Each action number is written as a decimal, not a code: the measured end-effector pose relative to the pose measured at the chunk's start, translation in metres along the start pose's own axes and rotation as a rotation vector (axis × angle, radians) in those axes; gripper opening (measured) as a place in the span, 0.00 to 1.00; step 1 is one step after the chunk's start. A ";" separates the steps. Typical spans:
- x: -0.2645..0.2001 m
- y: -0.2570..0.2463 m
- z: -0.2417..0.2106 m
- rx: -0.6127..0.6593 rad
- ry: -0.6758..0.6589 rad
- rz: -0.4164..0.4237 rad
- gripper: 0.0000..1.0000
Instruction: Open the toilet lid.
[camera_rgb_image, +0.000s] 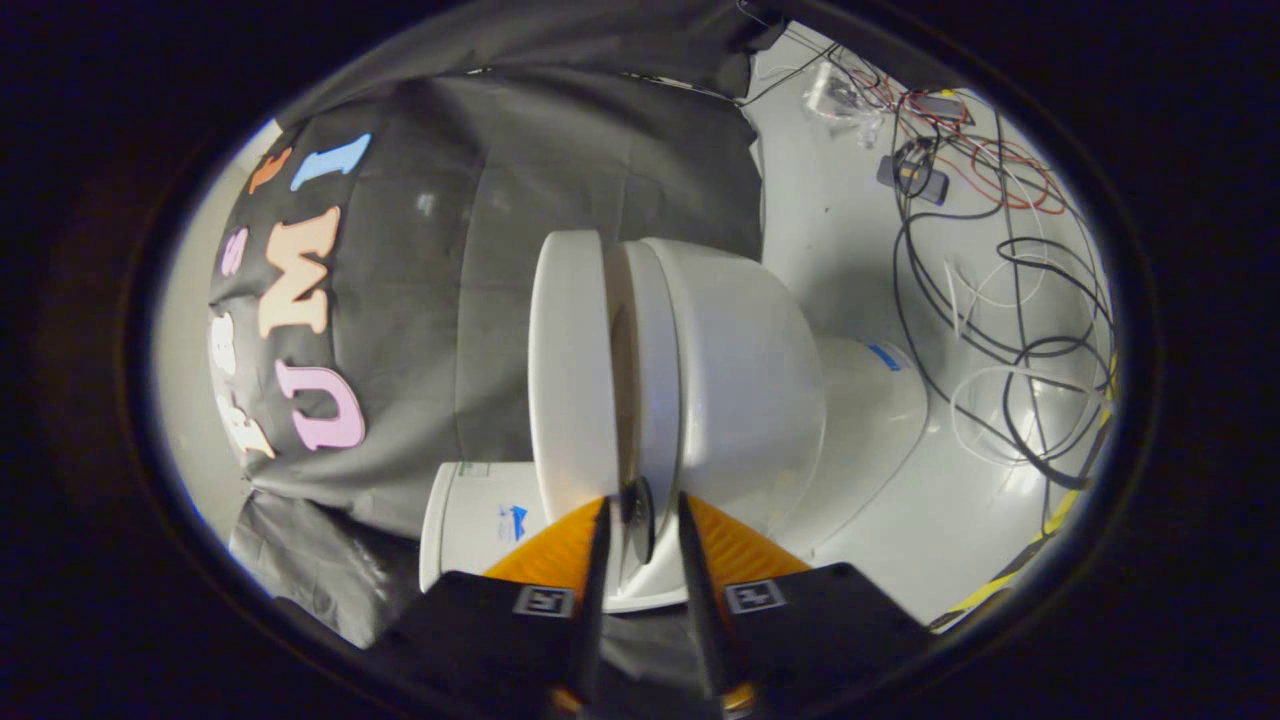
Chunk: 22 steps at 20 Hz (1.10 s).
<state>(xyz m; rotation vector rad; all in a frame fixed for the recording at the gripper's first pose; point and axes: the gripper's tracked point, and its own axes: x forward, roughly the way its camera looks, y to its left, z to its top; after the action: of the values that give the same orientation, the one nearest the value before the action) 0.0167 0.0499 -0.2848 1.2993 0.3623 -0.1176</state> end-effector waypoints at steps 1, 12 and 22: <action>0.002 0.000 0.000 0.015 -0.004 0.004 0.40; 0.008 -0.003 -0.005 -0.118 0.018 -0.195 0.04; -0.012 0.062 -0.003 -0.257 -0.062 -0.265 0.02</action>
<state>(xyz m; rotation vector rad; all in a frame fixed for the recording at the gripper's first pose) 0.0229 0.0685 -0.2250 0.9876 0.4791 -0.3237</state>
